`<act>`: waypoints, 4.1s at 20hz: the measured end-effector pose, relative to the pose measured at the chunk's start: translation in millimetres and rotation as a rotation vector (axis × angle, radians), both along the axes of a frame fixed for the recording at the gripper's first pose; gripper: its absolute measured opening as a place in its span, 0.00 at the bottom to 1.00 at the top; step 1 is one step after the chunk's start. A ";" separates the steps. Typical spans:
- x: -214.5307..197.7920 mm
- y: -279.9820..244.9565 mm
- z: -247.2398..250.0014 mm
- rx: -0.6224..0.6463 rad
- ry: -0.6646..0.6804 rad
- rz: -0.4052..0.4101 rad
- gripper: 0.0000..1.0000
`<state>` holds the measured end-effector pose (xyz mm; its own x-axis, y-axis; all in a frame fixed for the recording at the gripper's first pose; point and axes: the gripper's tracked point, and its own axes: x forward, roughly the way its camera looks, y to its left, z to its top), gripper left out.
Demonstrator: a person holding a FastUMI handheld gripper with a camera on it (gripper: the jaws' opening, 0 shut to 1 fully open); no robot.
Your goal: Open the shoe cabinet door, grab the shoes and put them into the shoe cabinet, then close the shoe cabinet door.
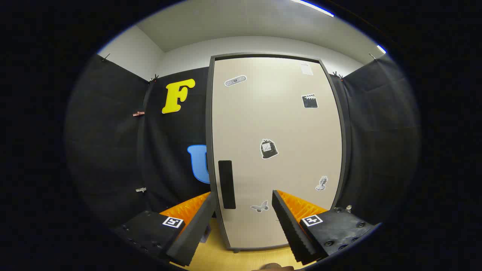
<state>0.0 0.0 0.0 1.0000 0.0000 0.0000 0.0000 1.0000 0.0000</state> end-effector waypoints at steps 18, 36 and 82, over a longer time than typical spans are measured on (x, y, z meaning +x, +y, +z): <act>0.8 -0.4 -2.5 -0.003 0.014 -0.014 0.98; 104.1 13.7 -38.1 -0.003 0.069 -0.105 0.93; -108.4 -98.5 -13.7 0.013 0.099 0.098 0.30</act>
